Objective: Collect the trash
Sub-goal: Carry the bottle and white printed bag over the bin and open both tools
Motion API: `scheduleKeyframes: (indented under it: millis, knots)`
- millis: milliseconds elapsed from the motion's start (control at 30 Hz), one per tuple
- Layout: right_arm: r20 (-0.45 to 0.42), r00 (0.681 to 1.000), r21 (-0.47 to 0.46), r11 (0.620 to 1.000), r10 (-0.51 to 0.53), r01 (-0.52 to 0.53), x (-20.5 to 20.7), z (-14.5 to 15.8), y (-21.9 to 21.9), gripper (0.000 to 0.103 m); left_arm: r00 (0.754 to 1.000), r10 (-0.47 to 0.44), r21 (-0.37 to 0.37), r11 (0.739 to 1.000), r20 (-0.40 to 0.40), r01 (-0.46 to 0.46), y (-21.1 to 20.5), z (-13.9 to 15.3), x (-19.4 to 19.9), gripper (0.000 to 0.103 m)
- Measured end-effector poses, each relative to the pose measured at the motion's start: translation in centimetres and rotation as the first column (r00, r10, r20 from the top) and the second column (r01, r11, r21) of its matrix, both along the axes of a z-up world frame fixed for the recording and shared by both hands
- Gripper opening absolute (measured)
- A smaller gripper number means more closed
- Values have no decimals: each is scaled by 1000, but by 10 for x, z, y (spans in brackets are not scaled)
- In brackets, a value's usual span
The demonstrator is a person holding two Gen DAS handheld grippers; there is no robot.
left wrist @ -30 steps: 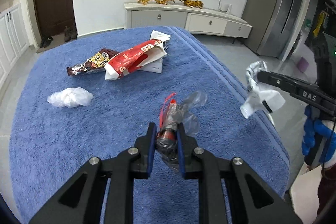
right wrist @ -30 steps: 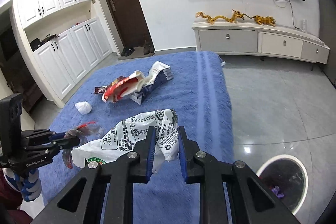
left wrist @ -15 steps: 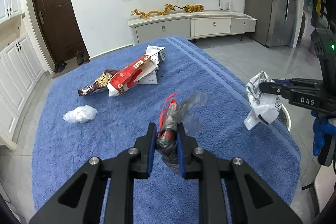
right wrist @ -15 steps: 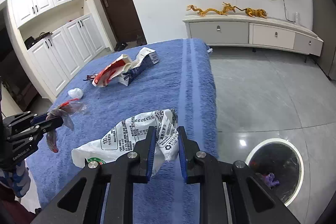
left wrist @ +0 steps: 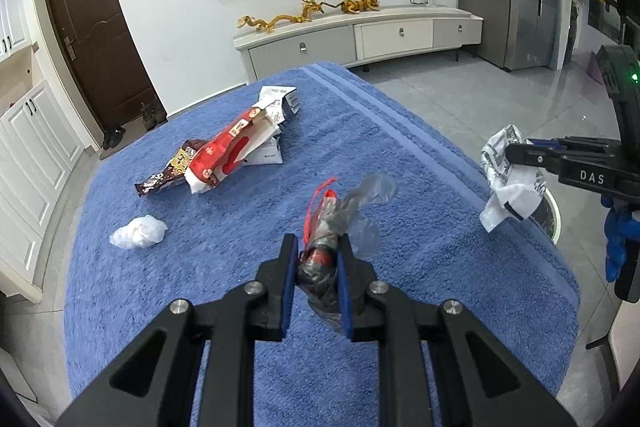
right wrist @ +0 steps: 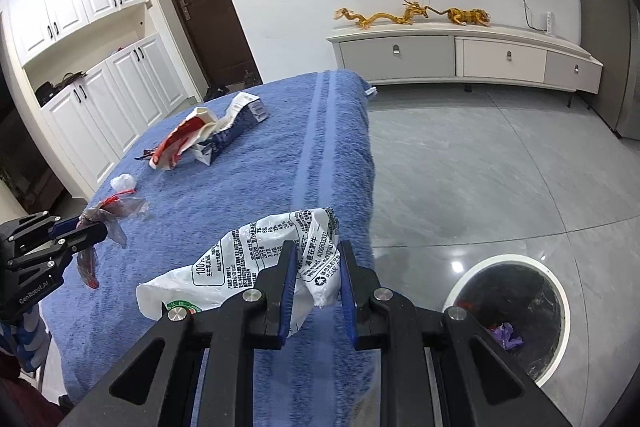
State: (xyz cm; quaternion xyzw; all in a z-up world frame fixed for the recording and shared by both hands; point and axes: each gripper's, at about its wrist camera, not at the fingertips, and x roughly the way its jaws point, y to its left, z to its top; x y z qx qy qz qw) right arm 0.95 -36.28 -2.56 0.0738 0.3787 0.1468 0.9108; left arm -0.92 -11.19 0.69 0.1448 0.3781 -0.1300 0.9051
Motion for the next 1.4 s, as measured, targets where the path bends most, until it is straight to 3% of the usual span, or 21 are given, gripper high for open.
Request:
scheduleKeyframes:
  millis: [533,1000,1133,1400]
  knots:
    - [-33,989,21,989,-146,147,-2,-24,-86,19,995,-92,50,994,-47,94,-61,-16,22,17]
    - [-116,945,11,951,-306,310,-1,-66,-169,19,966,-233,49,970,-107,240,-152,-33,53,17]
    - [-159,919,-18,932,-360,362,2,-85,-191,19,942,-290,8,955,-170,295,-189,-40,67,17]
    - [-244,852,-119,886,-464,449,11,-126,-227,19,843,-411,-131,911,-347,391,-288,-74,103,18]
